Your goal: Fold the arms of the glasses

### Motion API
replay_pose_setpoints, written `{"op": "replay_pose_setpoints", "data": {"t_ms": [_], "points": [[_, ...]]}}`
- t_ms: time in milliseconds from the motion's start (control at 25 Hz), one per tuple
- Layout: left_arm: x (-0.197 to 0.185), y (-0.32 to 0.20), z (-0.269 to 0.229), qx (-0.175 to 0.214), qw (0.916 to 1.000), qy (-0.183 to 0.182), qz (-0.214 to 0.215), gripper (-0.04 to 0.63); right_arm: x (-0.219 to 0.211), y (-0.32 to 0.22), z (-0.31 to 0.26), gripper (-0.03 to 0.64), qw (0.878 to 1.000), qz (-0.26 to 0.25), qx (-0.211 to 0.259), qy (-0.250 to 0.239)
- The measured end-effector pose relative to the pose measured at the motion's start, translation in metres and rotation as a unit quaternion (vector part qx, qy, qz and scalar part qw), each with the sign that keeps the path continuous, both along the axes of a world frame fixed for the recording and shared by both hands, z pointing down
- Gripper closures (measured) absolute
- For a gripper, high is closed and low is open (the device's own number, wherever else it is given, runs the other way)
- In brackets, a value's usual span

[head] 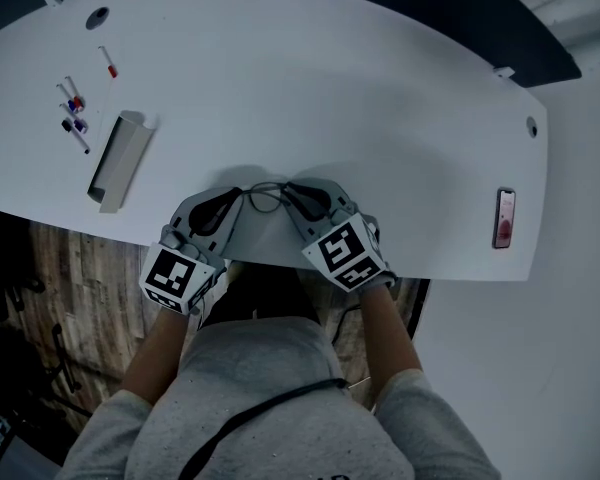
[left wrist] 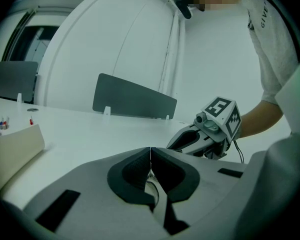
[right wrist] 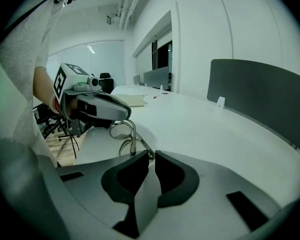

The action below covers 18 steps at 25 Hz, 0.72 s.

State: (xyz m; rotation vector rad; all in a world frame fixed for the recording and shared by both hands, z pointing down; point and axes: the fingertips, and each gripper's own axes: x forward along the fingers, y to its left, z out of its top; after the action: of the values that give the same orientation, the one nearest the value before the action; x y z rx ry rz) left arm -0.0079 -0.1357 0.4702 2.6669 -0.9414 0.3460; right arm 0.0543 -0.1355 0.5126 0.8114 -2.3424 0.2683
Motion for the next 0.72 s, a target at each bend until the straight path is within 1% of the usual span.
{"op": "replay_pose_setpoints", "data": {"t_ms": [200,440,720], "points": [[0.0014,-0.0001,0.0015,-0.005,1.0000,-0.004,0.000,0.578,0.0013,-0.0005,-0.0004,0.565,1.000,0.004,-0.001,-0.003],[0.0008,-0.0018,0.0024,-0.003,1.0000,-0.009,-0.001,0.578,0.0037,-0.0018,-0.0022,0.565,0.999,0.024,-0.013,-0.024],[0.0006,-0.0012,0.0021,-0.003,1.0000,-0.008,0.001,0.578,0.0071,-0.0020,-0.0021,0.565,0.999,0.035,-0.013,-0.024]]}}
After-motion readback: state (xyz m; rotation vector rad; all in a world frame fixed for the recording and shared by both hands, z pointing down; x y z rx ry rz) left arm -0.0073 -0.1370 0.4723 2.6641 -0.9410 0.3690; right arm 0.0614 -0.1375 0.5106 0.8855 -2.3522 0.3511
